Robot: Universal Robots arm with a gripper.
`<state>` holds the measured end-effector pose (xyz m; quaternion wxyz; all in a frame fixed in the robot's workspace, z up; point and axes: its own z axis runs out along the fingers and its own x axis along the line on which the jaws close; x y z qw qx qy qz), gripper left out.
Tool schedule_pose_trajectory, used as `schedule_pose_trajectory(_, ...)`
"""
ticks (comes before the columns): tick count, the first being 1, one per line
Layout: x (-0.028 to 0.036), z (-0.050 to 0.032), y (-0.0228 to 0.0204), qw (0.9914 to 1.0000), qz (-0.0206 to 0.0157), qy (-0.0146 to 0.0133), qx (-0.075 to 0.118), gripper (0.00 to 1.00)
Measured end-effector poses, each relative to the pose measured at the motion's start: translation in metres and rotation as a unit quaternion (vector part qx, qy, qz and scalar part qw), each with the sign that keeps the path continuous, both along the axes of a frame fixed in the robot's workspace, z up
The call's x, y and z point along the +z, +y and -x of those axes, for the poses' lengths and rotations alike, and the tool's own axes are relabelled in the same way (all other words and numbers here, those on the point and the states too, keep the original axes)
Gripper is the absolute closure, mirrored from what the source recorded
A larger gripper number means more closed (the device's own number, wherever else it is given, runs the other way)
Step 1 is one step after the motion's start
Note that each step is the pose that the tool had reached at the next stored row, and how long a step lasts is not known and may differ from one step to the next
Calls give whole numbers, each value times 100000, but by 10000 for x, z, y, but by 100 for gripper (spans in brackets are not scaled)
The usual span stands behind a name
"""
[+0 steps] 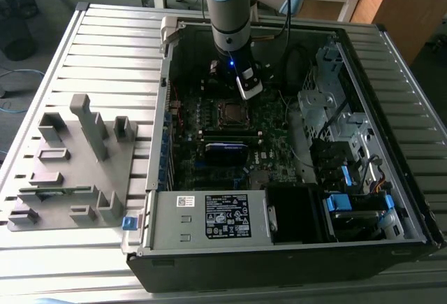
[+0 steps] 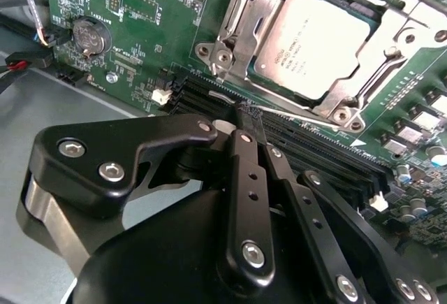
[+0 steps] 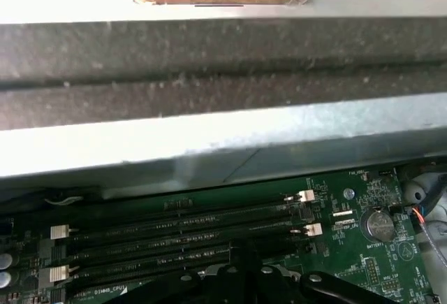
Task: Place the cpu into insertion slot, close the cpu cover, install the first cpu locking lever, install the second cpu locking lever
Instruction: 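Install the first cpu locking lever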
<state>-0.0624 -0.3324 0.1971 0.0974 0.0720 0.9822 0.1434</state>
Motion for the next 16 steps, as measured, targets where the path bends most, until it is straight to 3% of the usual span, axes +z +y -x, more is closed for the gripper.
schedule_pose_trajectory(2,-1,0,0,100000,-6,-70,-4,89)
schedule_pose_trajectory(9,-10,1,-2,99992,0,-1271,-1,89)
schedule_pose_trajectory(16,-28,20,-32,99985,9,-1714,70,89)
